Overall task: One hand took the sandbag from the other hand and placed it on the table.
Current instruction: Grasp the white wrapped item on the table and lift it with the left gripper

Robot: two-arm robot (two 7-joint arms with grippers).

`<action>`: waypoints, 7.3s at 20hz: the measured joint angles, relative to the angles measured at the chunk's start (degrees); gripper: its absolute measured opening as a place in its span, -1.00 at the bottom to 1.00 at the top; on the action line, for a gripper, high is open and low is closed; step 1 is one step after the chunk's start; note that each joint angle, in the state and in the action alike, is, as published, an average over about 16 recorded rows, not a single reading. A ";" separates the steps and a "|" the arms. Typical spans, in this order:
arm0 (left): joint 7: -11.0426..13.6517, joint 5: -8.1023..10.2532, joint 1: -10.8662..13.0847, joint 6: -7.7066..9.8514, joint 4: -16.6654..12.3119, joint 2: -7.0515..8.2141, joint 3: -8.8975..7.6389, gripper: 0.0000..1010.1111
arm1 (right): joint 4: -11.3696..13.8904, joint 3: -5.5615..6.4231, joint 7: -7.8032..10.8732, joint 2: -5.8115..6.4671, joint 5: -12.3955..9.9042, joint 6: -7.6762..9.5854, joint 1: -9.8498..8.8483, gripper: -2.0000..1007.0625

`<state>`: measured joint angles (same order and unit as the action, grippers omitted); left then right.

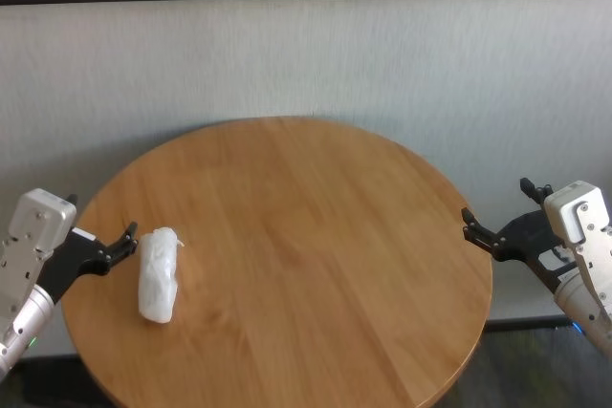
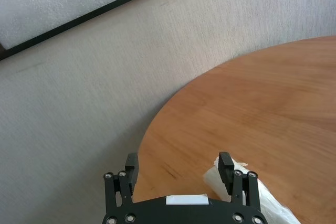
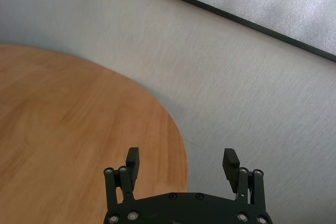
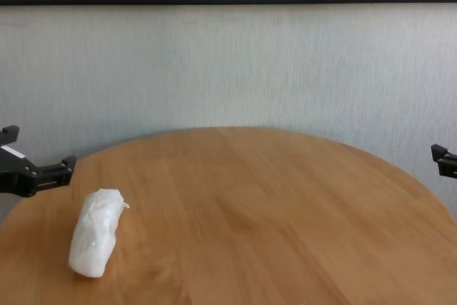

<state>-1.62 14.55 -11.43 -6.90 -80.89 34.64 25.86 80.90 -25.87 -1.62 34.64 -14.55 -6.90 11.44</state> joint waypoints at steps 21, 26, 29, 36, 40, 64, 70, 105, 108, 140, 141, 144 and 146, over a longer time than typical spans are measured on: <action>0.44 2.61 0.52 8.23 -4.31 -0.04 -1.76 0.98 | 0.00 0.00 0.00 0.00 0.00 0.00 0.00 0.99; 0.36 6.40 1.16 18.42 -8.90 -0.78 -3.76 0.98 | 0.00 0.00 0.00 0.00 0.00 0.00 0.00 0.99; -0.11 8.73 1.47 25.05 -11.66 -1.66 -4.93 0.98 | 0.00 0.00 0.00 0.00 0.00 0.00 0.00 0.99; -2.41 12.25 1.70 37.91 -16.35 -4.84 -6.22 0.98 | 0.00 0.00 0.00 0.00 0.00 0.00 0.00 0.99; -3.80 12.21 1.55 41.85 -17.71 -6.61 -5.88 0.98 | 0.00 0.00 0.00 0.00 0.00 0.00 0.00 0.99; -6.54 8.37 0.28 48.30 -13.51 -12.46 -5.36 0.98 | 0.00 0.00 0.00 0.00 0.00 0.00 0.00 0.99; -6.14 7.50 -1.02 48.38 -11.13 -13.61 -5.07 0.98 | 0.00 0.00 0.00 0.00 0.00 0.00 0.00 0.99; -2.89 4.05 -5.05 49.70 -2.10 -17.32 -6.30 0.98 | 0.00 0.00 0.00 0.00 0.00 0.00 0.00 0.99; -2.66 3.71 -5.12 49.58 -1.76 -17.52 -6.40 0.98 | 0.00 0.00 0.00 0.00 0.00 0.00 0.00 0.99; -2.31 2.77 -5.31 48.89 -0.90 -18.32 -7.03 0.48 | 0.00 0.00 0.00 0.00 0.00 0.00 0.00 0.99; -2.31 2.77 -5.31 48.90 -0.90 -18.31 -7.02 0.43 | 0.00 0.00 0.00 0.00 0.00 0.00 0.00 0.99; -2.31 2.79 -5.31 48.91 -0.92 -18.29 -7.00 0.32 | 0.00 0.00 0.00 0.00 0.00 0.00 0.00 0.99; -2.31 2.79 -5.31 48.92 -0.93 -18.28 -6.99 0.26 | 0.00 0.00 0.00 0.00 0.00 0.00 0.00 0.99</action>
<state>-3.93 17.35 -16.74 42.02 -81.82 16.36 18.87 80.90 -25.87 -1.62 34.64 -14.55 -6.90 11.44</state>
